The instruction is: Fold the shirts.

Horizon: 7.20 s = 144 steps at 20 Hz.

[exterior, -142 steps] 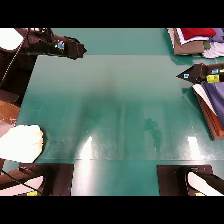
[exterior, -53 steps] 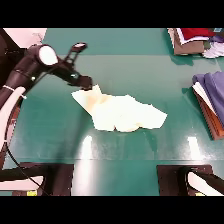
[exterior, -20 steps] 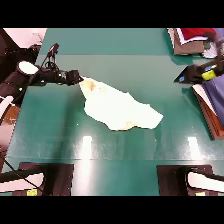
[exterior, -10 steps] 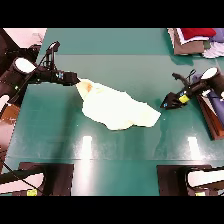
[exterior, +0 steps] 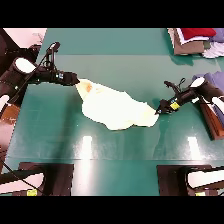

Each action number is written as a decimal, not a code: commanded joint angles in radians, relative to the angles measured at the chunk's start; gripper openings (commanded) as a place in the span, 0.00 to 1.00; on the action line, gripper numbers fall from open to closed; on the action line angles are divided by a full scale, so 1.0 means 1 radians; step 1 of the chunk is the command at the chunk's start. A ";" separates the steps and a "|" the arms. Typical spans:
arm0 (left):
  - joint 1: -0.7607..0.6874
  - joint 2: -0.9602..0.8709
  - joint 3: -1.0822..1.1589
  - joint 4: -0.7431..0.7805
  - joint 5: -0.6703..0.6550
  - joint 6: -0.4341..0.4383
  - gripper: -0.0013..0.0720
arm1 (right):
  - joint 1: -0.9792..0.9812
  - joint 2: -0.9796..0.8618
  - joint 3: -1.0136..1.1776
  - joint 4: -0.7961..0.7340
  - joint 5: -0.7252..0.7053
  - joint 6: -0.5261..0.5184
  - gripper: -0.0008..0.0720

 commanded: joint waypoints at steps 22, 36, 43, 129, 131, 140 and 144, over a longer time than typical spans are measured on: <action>0.157 0.500 0.922 -0.010 0.060 0.004 0.04 | -0.101 0.729 0.845 -0.213 -0.177 0.146 0.03; 0.157 0.108 0.668 0.123 -0.218 -0.031 0.05 | -0.059 0.287 0.790 -0.309 0.056 0.241 0.03; 0.154 -0.362 0.631 0.099 -0.291 -0.082 0.04 | 0.034 -0.053 0.634 -0.301 -0.129 0.241 0.03; 0.473 0.495 -0.286 0.029 -0.224 -0.118 0.04 | -0.021 0.546 -0.260 -0.038 -0.097 0.167 0.03; 0.473 0.534 -0.109 -0.043 -0.235 -0.117 0.04 | -0.022 0.546 -0.048 -0.039 -0.076 0.167 0.03; 0.473 0.540 0.752 -0.185 -0.245 -0.119 0.04 | -0.022 0.546 0.872 -0.079 -0.058 0.178 0.03; 0.473 0.540 0.995 -0.210 -0.236 -0.157 0.04 | -0.022 0.624 0.972 -0.197 -0.045 0.193 0.03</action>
